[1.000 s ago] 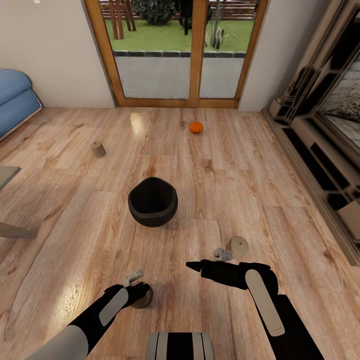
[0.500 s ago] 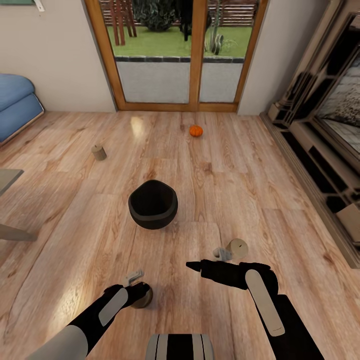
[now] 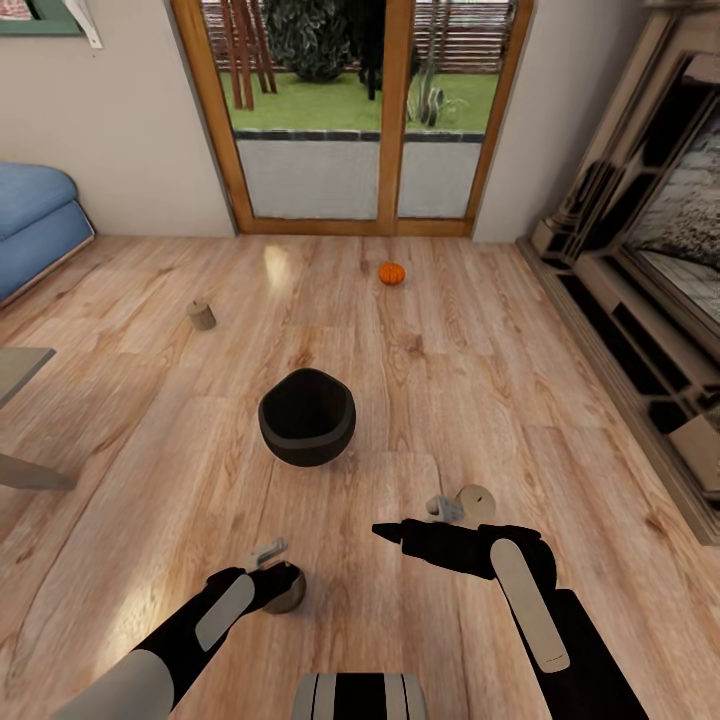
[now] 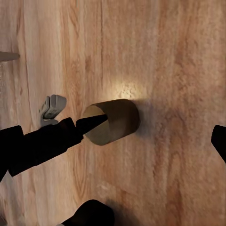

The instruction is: Place each of the two pumpkins and all three candles from the living room inside a cabinet in the living room (use any cabinet), then make sure every cabinet is closed, and position the cauldron so it is next to a table in the living room.

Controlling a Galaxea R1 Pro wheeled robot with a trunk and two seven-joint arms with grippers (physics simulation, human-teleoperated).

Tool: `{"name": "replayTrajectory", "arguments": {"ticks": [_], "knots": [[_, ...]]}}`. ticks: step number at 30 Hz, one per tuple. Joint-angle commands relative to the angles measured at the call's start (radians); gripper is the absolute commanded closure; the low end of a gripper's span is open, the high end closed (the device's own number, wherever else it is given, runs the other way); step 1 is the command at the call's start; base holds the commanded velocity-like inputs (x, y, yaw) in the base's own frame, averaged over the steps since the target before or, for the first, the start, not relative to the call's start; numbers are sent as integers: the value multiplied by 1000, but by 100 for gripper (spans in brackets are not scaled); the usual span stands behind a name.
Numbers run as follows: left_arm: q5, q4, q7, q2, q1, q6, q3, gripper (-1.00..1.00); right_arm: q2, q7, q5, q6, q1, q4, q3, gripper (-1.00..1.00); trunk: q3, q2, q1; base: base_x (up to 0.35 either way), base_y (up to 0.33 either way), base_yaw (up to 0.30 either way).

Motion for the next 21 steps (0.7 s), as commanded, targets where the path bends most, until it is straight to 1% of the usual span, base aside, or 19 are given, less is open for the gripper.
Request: {"name": "replayTrajectory", "arguments": {"ticks": [1, 8, 11, 13, 14, 17, 20, 21], "knots": [[11, -3, 8, 2, 0, 1, -7, 100, 1, 2, 3, 4, 0, 0, -1, -100, 3, 0, -1, 0, 0, 0], [13, -9, 9, 4, 0, 11, -5, 100, 0, 2, 3, 4, 0, 0, 0, -100, 30, 2, -4, 0, 0, 0], [14, -28, 10, 5, 0, 17, 9, 100, 0, 1, 3, 4, 0, 0, 0, -100, 42, 2, -5, 0, 0, 0], [14, -59, 11, 5, 0, 45, 25, 100, 1, 1, 3, 4, 0, 0, -2, -100, 50, 3, -6, 0, 0, 0], [13, -84, 13, 6, 0, 84, 37, 100, 1, 1, 3, 4, 0, 0, -3, -100, 54, 3, -6, 0, 0, 0], [12, -124, 17, 8, 0, 153, 64, 100, 1, 1, 4, 4, 0, 0, -5, -100, 65, 4, -8, 0, 0, 0], [17, -137, 18, 30, 1, 191, 105, 100, 1, 1, 4, 4, 0, 0, -7, -100, 77, 4, -9, 0, 0, 0], [18, -141, 18, 39, 1, 220, 131, 100, 1, 1, 4, 5, 0, 0, -7, -100, 81, 5, -10, 0, 0, 0]]}}
